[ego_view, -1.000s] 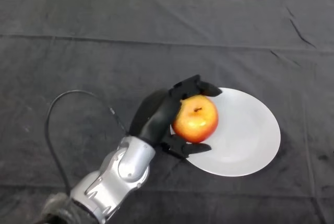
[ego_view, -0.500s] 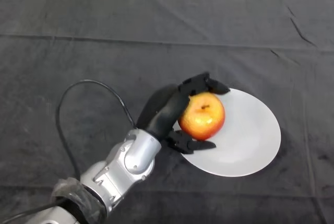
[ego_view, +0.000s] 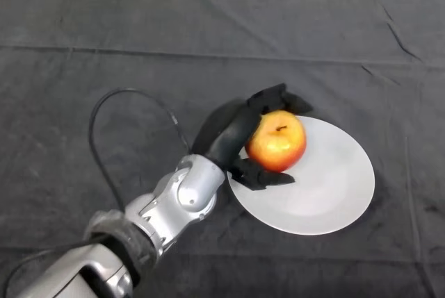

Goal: Move the apple to the plate

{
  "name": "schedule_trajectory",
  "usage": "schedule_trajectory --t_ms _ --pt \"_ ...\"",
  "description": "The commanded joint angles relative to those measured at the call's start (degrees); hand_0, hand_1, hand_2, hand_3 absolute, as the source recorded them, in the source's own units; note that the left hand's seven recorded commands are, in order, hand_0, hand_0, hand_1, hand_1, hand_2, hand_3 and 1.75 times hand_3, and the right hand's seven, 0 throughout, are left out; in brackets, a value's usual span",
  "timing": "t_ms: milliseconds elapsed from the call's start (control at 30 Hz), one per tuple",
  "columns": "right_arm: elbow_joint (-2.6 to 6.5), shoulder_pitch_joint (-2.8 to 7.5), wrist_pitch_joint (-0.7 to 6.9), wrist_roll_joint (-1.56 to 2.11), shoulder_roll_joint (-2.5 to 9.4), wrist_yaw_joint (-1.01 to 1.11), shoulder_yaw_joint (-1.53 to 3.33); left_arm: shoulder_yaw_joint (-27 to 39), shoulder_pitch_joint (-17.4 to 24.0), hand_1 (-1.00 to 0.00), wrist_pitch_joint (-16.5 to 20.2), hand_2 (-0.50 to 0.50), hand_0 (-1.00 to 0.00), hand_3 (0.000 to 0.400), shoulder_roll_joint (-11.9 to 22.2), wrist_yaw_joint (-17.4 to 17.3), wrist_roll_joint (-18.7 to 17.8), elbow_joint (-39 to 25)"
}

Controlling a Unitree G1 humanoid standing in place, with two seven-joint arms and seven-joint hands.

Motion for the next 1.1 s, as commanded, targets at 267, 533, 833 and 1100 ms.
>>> schedule_trajectory --t_ms 267,533,833,1100 --pt "6.88 6.21 5.20 0.37 4.57 -0.10 -1.04 -5.64 -3.39 -1.00 -1.02 0.00 -1.00 0.400 -1.08 1.36 -3.20 3.84" --pt "7.01 6.16 5.11 0.24 4.55 -0.10 -1.18 -9.10 -3.66 -1.00 -0.98 0.00 -1.00 0.400 -1.05 1.25 -4.89 4.86" --pt "7.13 6.13 5.03 0.07 4.53 -0.11 -1.35 -11.28 -4.75 0.00 -0.26 0.00 0.00 0.000 -1.00 0.50 -6.61 5.93" --pt "7.21 6.10 4.98 -0.07 4.51 -0.12 -1.50 -10.99 -6.03 0.00 -0.16 0.00 0.00 0.000 -0.72 -0.10 -8.17 7.04"
